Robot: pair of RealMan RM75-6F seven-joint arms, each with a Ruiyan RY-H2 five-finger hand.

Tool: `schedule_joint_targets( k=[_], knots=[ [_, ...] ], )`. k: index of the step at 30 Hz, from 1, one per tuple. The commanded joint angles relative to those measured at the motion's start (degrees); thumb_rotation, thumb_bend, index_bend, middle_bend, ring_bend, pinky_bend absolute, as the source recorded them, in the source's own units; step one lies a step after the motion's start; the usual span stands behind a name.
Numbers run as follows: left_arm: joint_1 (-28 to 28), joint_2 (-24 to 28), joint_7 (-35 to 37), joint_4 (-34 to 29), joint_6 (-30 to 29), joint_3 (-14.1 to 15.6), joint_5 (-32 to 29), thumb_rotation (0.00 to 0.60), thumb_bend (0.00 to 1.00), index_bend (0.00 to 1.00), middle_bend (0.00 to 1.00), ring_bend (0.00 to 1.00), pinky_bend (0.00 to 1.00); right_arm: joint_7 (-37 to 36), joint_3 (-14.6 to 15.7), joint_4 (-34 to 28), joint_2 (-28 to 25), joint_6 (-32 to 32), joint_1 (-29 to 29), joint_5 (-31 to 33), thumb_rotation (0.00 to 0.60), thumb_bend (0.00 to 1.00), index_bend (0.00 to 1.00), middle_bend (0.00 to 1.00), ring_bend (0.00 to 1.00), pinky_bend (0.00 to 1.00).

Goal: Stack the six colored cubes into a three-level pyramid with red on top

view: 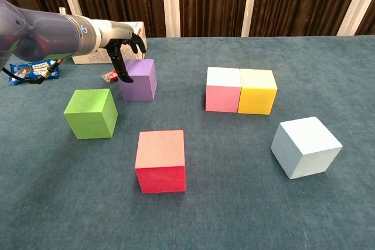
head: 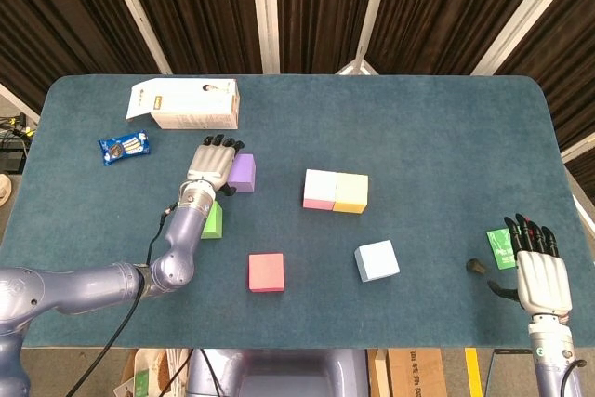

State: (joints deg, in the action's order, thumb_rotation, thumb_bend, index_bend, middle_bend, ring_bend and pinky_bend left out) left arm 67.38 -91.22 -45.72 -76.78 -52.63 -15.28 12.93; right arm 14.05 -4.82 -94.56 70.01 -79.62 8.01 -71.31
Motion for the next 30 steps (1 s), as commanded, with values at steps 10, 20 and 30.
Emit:
schedule_joint_targets(
  k=[10, 20, 30],
  knots=[
    [1.1, -2.7, -0.2, 4.4, 1.6, 0.0, -1.4, 0.6, 0.34, 0.19, 0.16, 0.0, 0.0, 1.0, -0.5, 0.1, 0.2, 0.9, 0.0, 1.2, 0.6, 0.07, 0.0, 0.0, 0.0, 0.0],
    [0.9, -2.9, 0.5, 4.7, 1.9, 0.1, -0.5, 0.6, 0.34, 0.24, 0.24, 0.0, 0.0, 1.1, -0.7, -0.1, 0.2, 1.4, -0.1, 1.5, 0.6, 0.08, 0.0, 0.0, 0.0, 0.0],
    [1.1, -3.5, 0.2, 6.2, 2.0, 0.1, -1.0, 0.6, 0.34, 0.26, 0.26, 0.0, 0.0, 1.6, -0.8, 0.0, 0.6, 1.8, -0.1, 2.1, 0.6, 0.07, 0.0, 0.0, 0.0, 0.0]
  ],
)
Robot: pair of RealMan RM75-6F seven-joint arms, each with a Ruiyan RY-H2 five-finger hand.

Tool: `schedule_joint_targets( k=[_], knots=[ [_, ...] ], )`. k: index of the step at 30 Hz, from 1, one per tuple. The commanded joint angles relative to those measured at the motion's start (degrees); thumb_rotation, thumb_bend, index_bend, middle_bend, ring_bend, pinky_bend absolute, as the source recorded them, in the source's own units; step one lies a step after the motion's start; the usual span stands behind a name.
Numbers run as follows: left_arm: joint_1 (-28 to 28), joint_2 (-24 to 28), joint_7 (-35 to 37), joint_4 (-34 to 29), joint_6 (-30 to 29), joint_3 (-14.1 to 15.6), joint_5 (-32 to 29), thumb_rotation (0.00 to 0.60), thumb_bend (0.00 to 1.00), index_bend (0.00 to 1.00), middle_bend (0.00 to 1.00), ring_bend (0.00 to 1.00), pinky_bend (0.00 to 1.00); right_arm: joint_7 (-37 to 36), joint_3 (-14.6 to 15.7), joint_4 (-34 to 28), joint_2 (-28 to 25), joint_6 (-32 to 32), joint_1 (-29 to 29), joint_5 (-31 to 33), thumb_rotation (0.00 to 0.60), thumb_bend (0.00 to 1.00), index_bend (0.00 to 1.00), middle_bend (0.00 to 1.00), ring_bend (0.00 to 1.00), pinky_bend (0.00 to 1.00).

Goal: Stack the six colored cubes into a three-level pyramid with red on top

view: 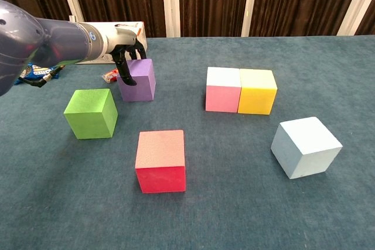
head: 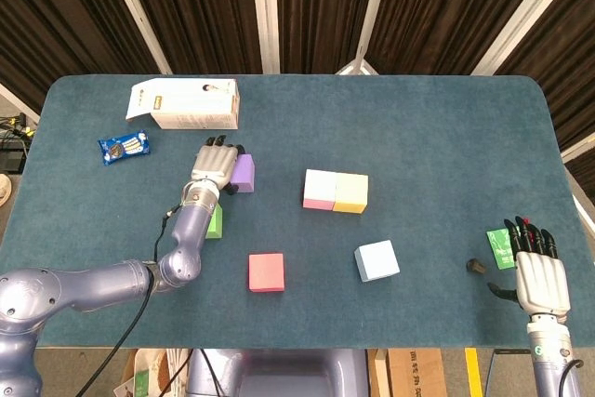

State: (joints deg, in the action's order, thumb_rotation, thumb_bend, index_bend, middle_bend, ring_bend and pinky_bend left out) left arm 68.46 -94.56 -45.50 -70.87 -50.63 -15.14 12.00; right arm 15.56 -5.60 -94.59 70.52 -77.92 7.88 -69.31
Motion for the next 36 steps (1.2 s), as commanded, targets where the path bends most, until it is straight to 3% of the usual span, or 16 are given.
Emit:
schedule_joint_targets(
  k=[1, 9, 22, 30, 36],
  knots=[
    [0.1, -0.2, -0.1, 0.4, 0.1, 0.0, -0.1, 0.6, 0.34, 0.27, 0.27, 0.0, 0.0, 0.2, -0.1, 0.0, 0.1, 0.1, 0.0, 0.2, 0.6, 0.07, 0.0, 0.0, 0.0, 0.0],
    [0.2, 0.4, 0.1, 0.1, 0.5, -0.6, -0.2, 0.6, 0.36, 0.29, 0.3, 0.0, 0.0, 0.0, -0.3, -0.3, 0.0, 0.0, -0.2, 0.5, 0.6, 0.07, 0.0, 0.0, 0.0, 0.0],
    [0.6, 6.4, 2.0, -9.2, 1.6, -1.8, 3.1, 0.6, 0.36, 0.29, 0.28, 0.0, 0.0, -0.5, -0.3, -0.5, -0.6, 0.9, -0.1, 0.8, 0.6, 0.07, 0.0, 0.0, 0.0, 0.0],
    [1.0, 5.4, 5.0, -9.1, 2.2, -1.5, 7.5, 0.6, 0.36, 0.29, 0.27, 0.0, 0.0, -0.3, -0.5, -0.6, -0.7, 0.6, -0.2, 0.9, 0.6, 0.07, 0.0, 0.0, 0.0, 0.0],
    [2.1, 4.1, 5.7, -7.8, 2.8, -1.3, 7.1, 0.6, 0.36, 0.29, 0.26, 0.0, 0.0, -0.1, -0.3, -0.4, -0.7, 0.7, -0.1, 0.5, 0.6, 0.07, 0.0, 0.0, 0.0, 0.0]
  ],
)
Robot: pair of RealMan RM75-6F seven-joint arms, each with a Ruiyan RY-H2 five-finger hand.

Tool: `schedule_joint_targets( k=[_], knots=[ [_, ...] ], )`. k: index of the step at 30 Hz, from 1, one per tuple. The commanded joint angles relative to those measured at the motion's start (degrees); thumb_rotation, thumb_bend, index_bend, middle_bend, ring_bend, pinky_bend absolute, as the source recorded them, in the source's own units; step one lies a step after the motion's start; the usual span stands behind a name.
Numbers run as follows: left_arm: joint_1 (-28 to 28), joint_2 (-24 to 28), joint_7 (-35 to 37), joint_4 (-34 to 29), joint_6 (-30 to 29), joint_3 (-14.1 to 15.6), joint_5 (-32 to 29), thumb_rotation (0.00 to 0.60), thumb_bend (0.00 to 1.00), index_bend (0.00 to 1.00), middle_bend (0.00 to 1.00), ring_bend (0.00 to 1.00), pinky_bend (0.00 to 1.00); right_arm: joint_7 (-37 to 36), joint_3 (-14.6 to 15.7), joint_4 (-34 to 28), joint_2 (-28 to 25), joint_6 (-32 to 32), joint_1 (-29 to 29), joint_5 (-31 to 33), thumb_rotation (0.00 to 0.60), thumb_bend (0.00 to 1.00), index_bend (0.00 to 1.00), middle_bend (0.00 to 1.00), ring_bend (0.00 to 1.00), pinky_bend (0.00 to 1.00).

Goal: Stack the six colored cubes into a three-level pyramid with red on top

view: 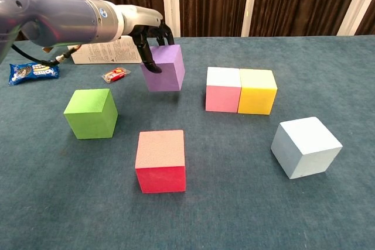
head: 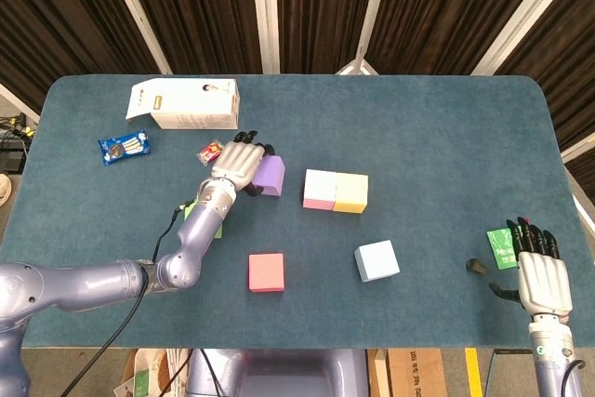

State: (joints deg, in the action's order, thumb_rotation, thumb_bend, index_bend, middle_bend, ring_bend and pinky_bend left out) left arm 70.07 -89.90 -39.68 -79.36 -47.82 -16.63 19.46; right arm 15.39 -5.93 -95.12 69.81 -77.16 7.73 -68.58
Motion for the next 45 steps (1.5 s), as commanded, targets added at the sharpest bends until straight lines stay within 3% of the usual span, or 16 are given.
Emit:
schedule_joint_targets(
  k=[1, 11, 23, 45],
  knots=[
    [0.8, -0.7, -0.2, 0.9, -0.1, 0.3, -0.3, 0.6, 0.36, 0.29, 0.26, 0.0, 0.0, 0.1, 0.1, 0.3, 0.0, -0.2, 0.0, -0.5, 0.6, 0.07, 0.0, 0.0, 0.0, 0.0],
    [3.0, -3.8, -1.3, 3.7, -1.0, 0.8, -3.1, 0.6, 0.36, 0.29, 0.26, 0.0, 0.0, -3.2, 1.1, 4.5, 0.9, -4.1, -0.1, -8.9, 0.6, 0.07, 0.0, 0.0, 0.0, 0.0],
    [4.5, -7.1, -2.1, 6.3, -1.1, 1.3, -3.0, 0.6, 0.36, 0.29, 0.26, 0.0, 0.0, -3.5, 1.3, 6.5, 1.1, -7.3, -0.6, -13.0, 0.6, 0.07, 0.0, 0.0, 0.0, 0.0],
    [6.9, -12.1, -4.5, 10.7, -2.4, -0.7, -5.3, 0.6, 0.36, 0.29, 0.25, 0.0, 0.0, -3.4, 0.6, 6.8, 1.4, -8.7, -1.4, -13.9, 0.6, 0.07, 0.0, 0.0, 0.0, 0.0]
  ],
)
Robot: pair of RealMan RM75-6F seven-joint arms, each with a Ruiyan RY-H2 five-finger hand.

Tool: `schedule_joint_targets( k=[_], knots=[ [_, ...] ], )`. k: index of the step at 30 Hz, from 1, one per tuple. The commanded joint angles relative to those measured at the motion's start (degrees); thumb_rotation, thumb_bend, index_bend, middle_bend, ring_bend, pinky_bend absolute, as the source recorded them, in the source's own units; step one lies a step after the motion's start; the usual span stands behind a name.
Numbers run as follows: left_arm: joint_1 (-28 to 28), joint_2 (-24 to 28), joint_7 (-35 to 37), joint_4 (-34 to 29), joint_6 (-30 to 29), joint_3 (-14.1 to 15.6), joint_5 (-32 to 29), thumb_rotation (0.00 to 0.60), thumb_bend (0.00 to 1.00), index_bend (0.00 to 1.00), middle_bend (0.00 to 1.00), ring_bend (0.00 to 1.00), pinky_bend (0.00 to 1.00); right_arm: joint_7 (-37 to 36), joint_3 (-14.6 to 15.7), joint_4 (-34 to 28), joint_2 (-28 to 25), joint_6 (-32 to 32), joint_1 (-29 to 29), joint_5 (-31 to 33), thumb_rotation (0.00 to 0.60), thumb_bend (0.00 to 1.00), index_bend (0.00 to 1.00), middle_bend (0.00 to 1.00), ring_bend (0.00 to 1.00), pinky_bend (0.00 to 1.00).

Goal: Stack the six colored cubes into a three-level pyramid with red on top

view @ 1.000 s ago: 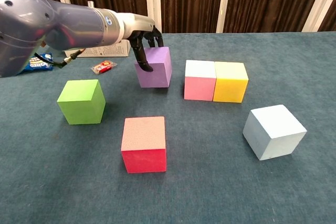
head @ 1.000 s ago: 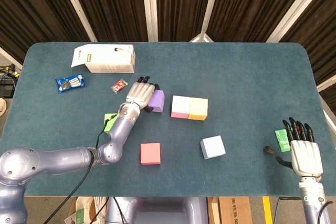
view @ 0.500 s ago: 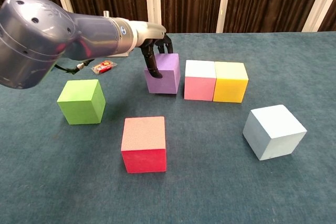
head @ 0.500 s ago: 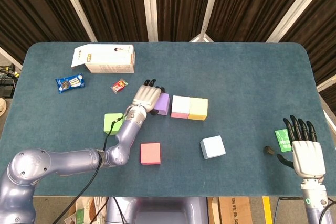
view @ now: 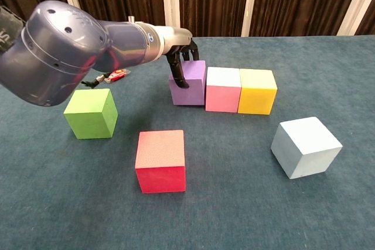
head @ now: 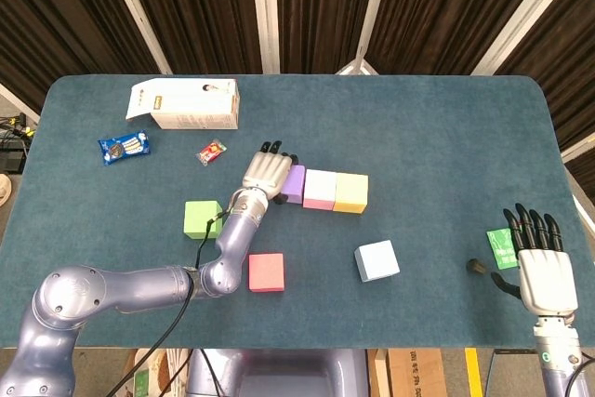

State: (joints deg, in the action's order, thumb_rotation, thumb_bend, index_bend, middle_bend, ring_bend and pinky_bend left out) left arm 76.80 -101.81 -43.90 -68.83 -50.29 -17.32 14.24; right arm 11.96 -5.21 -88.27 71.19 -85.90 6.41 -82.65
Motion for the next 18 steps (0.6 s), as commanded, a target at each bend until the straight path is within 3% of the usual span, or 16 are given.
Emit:
schedule_joint_targets(
  k=[1, 18],
  knots=[
    [0.2, -0.3, -0.4, 0.1, 0.1, 0.0, -0.2, 0.6, 0.36, 0.29, 0.25, 0.0, 0.0, 0.0, -0.1, -0.1, 0.0, 0.1, -0.1, 0.3, 0.6, 0.07, 0.0, 0.0, 0.0, 0.0],
    [0.5, -1.4, -2.7, 0.1, -1.3, -0.6, -1.1, 0.6, 0.35, 0.28, 0.24, 0.0, 0.0, 0.1, -0.7, -1.0, -0.4, 0.2, -0.5, 1.3, 0.6, 0.07, 0.0, 0.0, 0.0, 0.0]
  ],
)
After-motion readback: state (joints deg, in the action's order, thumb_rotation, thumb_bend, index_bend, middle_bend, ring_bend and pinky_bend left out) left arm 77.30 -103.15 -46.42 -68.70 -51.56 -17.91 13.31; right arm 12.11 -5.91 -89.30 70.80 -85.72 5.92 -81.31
